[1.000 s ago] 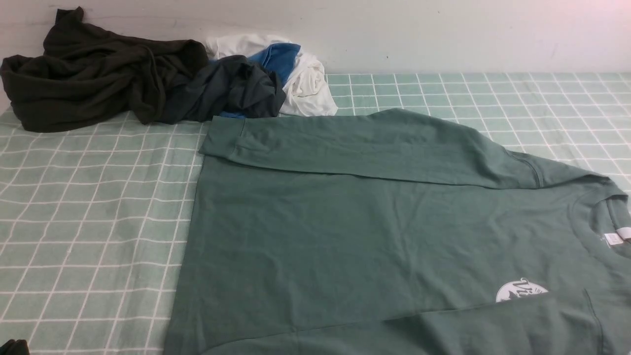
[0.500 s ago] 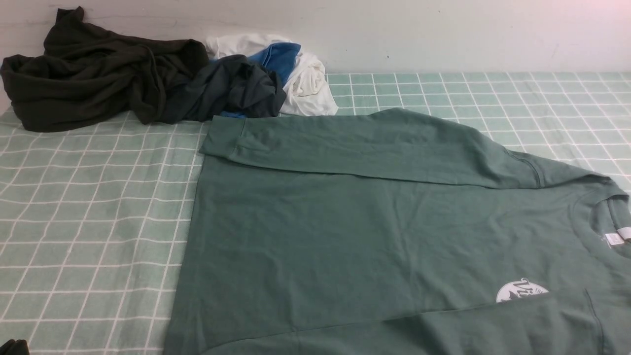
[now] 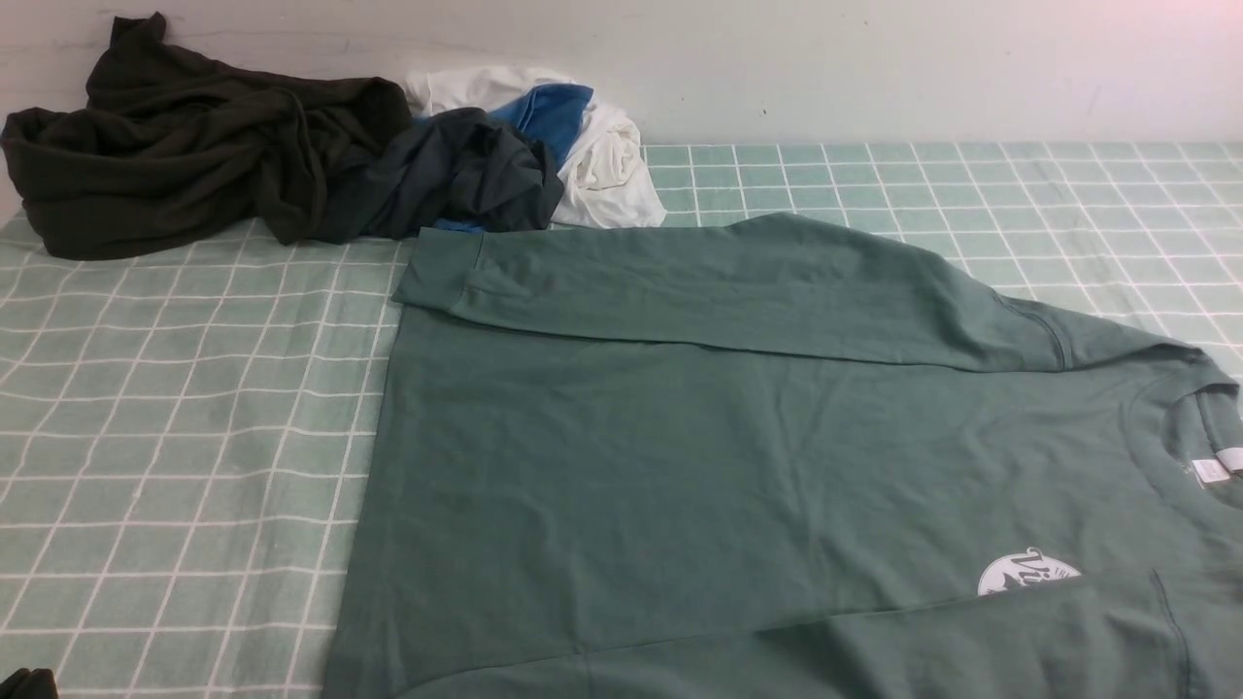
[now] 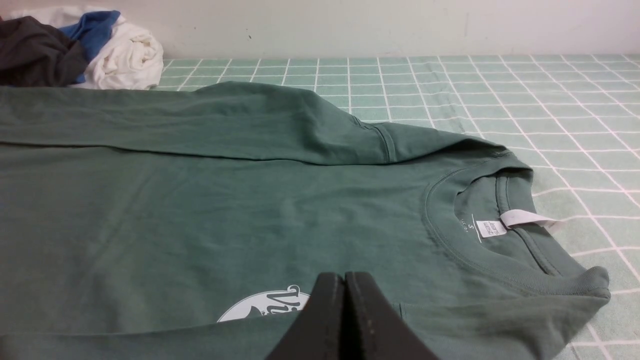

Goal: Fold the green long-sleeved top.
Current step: Use the left arm to clamp the cuff closest to it

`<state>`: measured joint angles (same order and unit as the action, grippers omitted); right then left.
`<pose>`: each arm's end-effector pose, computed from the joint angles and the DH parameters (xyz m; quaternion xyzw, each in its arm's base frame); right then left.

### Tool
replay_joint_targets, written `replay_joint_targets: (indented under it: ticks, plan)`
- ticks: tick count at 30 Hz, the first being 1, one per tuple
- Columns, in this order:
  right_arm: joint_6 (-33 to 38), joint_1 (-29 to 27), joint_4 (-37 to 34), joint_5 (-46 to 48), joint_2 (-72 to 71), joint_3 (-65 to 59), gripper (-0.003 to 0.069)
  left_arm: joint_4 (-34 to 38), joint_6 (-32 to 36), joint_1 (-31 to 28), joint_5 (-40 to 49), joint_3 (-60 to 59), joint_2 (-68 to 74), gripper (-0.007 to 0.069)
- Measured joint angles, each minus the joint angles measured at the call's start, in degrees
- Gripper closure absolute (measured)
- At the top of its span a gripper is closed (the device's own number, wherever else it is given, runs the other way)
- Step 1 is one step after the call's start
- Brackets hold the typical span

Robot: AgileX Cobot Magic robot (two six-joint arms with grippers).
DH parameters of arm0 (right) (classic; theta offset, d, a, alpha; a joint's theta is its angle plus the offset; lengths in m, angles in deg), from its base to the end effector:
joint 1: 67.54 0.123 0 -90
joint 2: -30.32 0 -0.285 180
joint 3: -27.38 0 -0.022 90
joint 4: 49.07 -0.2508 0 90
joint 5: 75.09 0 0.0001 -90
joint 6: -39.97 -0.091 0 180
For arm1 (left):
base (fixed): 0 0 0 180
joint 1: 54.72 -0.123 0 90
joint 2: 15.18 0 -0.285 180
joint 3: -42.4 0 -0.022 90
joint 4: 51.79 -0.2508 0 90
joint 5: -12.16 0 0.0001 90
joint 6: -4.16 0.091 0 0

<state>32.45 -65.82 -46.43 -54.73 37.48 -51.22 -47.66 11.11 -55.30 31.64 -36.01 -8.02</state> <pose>0.0531 0.0001 0.1737 0.0280 0.7987 0.0291 0.6004 0.0534 -0.0017 0.1762 0.0244 0.7930 0.0098 0.6087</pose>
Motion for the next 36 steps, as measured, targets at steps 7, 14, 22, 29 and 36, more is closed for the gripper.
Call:
replay_joint_targets:
  ticks: [7, 14, 22, 29, 36]
  plan:
    - [0.0, 0.0, 0.0, 0.0, 0.0, 0.0, 0.0673, 0.0, 0.06, 0.0, 0.0, 0.0, 0.0, 0.0628]
    - [0.0, 0.0, 0.0, 0.0, 0.0, 0.0, 0.0673, 1.16, 0.18, 0.0, 0.0, 0.0, 0.0, 0.0628]
    - [0.0, 0.0, -2.12, 0.0, 0.0, 0.0, 0.0673, 21.06, -4.35, 0.0, 0.2, -0.4, 0.0, 0.0628]
    - [0.0, 0.0, -28.1, -1.05, 0.0, -0.06, 0.0673, 46.07, -8.62, 0.0, -0.1, -0.53, 0.0, 0.0628]
    - [0.0, 0.0, -53.14, -4.67, 0.0, -0.06, 0.0673, 48.1, -9.18, 0.0, -1.29, -0.53, 0.0, 0.0628]
